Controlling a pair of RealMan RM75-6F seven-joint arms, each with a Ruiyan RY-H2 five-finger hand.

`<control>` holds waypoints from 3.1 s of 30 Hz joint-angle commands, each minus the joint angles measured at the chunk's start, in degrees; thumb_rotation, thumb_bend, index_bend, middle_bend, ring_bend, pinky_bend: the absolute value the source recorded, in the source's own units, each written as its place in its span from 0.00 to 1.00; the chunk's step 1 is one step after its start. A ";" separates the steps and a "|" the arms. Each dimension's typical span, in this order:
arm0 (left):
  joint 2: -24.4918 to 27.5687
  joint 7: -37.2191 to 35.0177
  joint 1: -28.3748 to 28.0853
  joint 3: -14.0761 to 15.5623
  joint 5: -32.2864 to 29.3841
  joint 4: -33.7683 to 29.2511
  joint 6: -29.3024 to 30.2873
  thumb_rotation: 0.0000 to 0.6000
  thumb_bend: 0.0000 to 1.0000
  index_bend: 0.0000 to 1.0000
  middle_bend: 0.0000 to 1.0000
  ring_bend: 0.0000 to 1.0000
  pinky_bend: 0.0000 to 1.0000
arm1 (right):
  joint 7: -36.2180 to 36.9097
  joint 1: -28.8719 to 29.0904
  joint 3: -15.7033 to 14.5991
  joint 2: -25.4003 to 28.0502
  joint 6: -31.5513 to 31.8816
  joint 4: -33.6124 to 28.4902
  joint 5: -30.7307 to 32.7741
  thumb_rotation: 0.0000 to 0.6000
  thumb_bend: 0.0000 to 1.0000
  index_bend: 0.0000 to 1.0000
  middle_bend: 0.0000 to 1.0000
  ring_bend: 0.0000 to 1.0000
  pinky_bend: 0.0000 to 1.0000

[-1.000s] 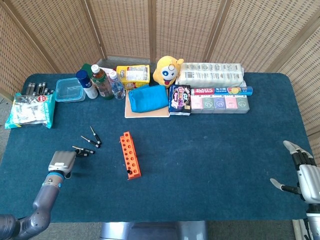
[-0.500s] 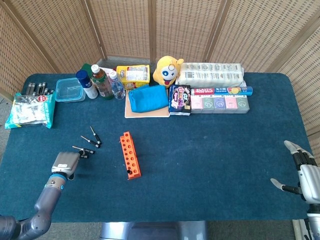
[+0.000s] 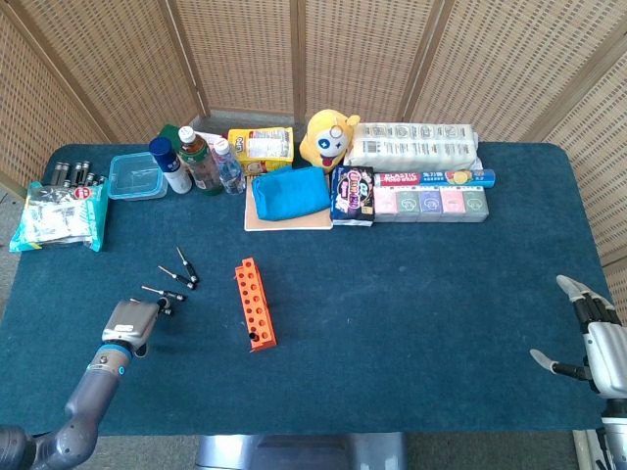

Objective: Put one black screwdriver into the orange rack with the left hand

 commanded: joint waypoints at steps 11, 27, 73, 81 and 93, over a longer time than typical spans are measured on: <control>1.48 -0.46 -0.65 0.26 -0.17 -0.94 -0.15 1.00 0.24 0.19 1.00 1.00 1.00 | -0.16 0.09 -0.07 0.03 -0.31 -0.13 0.06 1.00 0.00 0.04 0.10 0.14 0.11; -1.67 -5.17 1.82 0.65 8.75 4.14 0.24 1.00 0.28 0.32 1.00 1.00 1.00 | 0.15 0.14 -0.06 0.19 -0.51 -0.22 0.14 1.00 0.00 0.04 0.10 0.14 0.11; 5.18 -43.16 18.85 13.49 64.60 29.35 11.73 1.00 0.37 0.36 1.00 1.00 1.00 | -2.25 0.71 -0.51 -0.48 -1.92 -0.99 0.27 1.00 0.00 0.04 0.10 0.15 0.11; 0.35 -46.57 20.53 13.30 67.93 38.89 12.20 1.00 0.39 0.36 1.00 1.00 1.00 | -2.91 0.82 -0.62 -0.73 -2.27 -1.12 0.47 1.00 0.00 0.04 0.10 0.15 0.11; -5.70 -50.30 21.10 10.84 70.03 45.64 12.92 1.00 0.39 0.38 1.00 1.00 1.00 | -2.55 0.86 -0.64 -0.61 -2.50 -1.10 0.69 1.00 0.00 0.04 0.10 0.15 0.11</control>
